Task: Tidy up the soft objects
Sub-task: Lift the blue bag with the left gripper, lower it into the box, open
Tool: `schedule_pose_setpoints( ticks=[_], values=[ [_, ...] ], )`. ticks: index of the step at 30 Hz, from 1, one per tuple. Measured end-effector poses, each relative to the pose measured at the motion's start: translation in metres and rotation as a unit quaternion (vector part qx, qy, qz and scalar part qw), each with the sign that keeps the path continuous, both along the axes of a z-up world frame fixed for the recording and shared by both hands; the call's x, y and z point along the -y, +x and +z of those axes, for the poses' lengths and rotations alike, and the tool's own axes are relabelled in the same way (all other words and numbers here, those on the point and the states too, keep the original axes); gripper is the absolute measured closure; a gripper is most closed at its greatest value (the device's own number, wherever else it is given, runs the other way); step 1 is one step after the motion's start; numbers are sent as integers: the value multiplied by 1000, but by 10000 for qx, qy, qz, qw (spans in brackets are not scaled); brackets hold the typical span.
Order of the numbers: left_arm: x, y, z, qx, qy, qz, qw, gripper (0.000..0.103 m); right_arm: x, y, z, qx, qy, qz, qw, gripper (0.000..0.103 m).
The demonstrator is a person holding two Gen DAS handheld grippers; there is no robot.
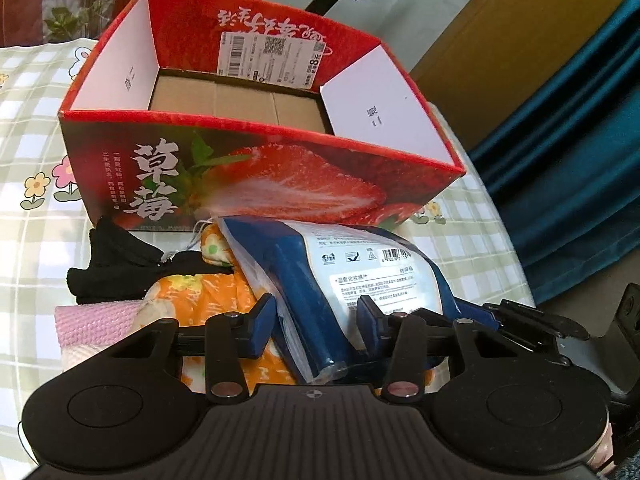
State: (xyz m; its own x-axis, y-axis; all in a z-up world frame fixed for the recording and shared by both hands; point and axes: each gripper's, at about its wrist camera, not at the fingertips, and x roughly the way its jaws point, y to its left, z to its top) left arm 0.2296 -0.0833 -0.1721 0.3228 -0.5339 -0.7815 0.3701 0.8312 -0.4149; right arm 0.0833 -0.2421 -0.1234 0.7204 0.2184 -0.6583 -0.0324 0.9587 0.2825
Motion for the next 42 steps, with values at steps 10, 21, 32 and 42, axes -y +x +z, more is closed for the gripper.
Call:
schedule_pose_setpoints(
  ticks=[10, 21, 32, 42],
  values=[
    [-25, -17, 39, 503, -399, -39, 9979, 57, -18, -17, 45, 532, -187, 300, 9980, 79],
    [-46, -21, 110, 1525, -676, 239, 9857, 56, -38, 3, 104, 1362, -540, 681, 9869, 79],
    [-34, 61, 100, 1814, -151, 616, 9814, 56, -48, 104, 101, 1409, -1022, 818, 9813, 79],
    [-33, 120, 62, 1355, 243, 663, 9882, 56, -37, 187, 49, 711, -973, 708, 9902, 79]
  ],
)
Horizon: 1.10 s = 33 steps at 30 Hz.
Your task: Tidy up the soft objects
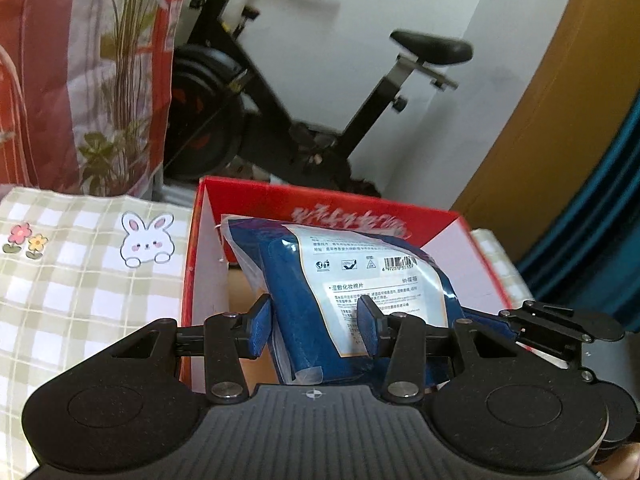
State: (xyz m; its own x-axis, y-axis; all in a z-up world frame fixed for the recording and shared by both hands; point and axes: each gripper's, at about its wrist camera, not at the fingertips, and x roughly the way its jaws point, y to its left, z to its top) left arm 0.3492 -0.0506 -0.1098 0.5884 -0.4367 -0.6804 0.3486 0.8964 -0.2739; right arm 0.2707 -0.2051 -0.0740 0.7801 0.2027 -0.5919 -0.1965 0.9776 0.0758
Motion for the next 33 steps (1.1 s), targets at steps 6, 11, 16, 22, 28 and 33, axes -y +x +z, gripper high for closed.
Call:
schedule_pose_setpoints(
  ticks=[6, 11, 16, 22, 28, 33],
  values=[
    [7, 11, -21, -297, 427, -121, 9986, 56, 8, 20, -31, -545, 225, -135, 9982, 78],
    [7, 10, -27, -327, 678, -222, 9969, 54, 8, 23, -45, -789, 222, -210, 9964, 74],
    [5, 0, -21, -301, 787, -269, 9961, 54, 5, 14, -43, -770, 108, -227, 9967, 73],
    [-1, -29, -3, -10, 817, -237, 9964, 54, 4, -10, -25, -573, -32, -266, 9980, 72],
    [-5, -66, 14, 344, 919, -132, 9951, 54, 1, -47, -7, -274, -144, -343, 9989, 70],
    [-11, -93, 15, 446, 985, -24, 9941, 54, 1, -80, -2, -152, -140, -381, 9991, 69]
  ],
)
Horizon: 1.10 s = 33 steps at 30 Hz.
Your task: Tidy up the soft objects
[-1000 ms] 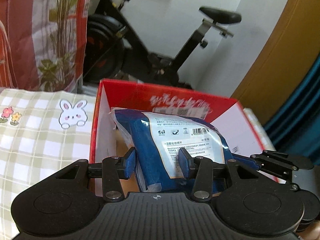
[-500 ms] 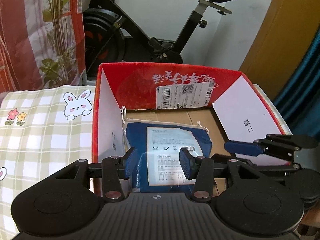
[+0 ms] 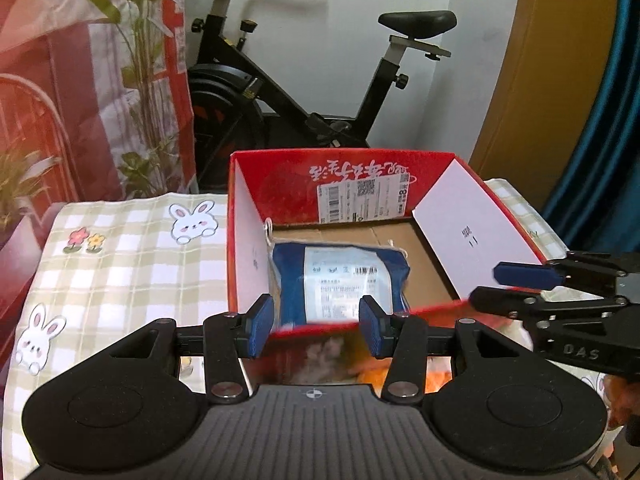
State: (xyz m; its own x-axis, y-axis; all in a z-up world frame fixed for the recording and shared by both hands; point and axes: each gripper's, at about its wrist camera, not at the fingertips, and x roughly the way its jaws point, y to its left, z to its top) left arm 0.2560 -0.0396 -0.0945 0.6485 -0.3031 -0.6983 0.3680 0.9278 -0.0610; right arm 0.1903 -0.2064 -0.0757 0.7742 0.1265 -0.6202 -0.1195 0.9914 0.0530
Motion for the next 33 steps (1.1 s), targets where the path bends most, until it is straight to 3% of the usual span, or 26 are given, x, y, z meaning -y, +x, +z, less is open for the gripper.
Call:
schedule_pose_setpoints(
  ticks=[9, 16, 25, 33],
  values=[
    [-8, -36, -13, 3, 0, 9, 10000, 54, 3, -47, -16, -93, 119, -103, 9998, 68],
    [-15, -46, -35, -297, -139, 89, 9994, 54, 1, -69, -42, -335, 225, -255, 9989, 62],
    [-20, -51, -51, -516, -294, 160, 9981, 54, -4, -83, -72, -641, 248, -352, 9970, 62],
    [-24, -54, -63, -665, -318, 196, 9971, 54, -5, -87, -80, -599, 258, -354, 9972, 61]
  ],
)
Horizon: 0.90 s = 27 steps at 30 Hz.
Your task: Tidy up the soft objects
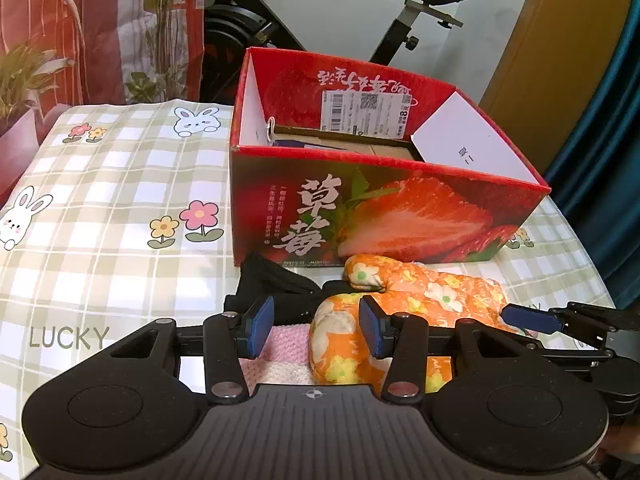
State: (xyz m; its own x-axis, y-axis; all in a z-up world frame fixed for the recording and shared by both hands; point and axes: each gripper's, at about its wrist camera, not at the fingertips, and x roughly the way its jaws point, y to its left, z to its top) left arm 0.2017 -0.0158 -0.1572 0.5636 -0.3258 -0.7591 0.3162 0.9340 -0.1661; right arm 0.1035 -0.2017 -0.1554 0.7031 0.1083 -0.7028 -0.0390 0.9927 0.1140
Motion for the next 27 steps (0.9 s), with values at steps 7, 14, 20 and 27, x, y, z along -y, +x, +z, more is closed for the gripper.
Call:
schedule_pose_setpoints(
  ticks=[7, 14, 20, 27],
  values=[
    [-1, 1, -4, -123, -47, 17, 9999, 54, 1, -1, -3, 32, 34, 2, 10000, 61],
    [-4, 2, -6, -260, -157, 71, 9995, 54, 2, -2, -4, 53, 64, -8, 10000, 61],
    [-9, 2, -8, -427, -280, 91, 9987, 54, 1, -4, -5, 93, 89, -26, 9999, 61],
    [-4, 5, -14, -653, -488, 15, 9967, 54, 2, -4, -6, 111, 98, -24, 9999, 60]
  ],
)
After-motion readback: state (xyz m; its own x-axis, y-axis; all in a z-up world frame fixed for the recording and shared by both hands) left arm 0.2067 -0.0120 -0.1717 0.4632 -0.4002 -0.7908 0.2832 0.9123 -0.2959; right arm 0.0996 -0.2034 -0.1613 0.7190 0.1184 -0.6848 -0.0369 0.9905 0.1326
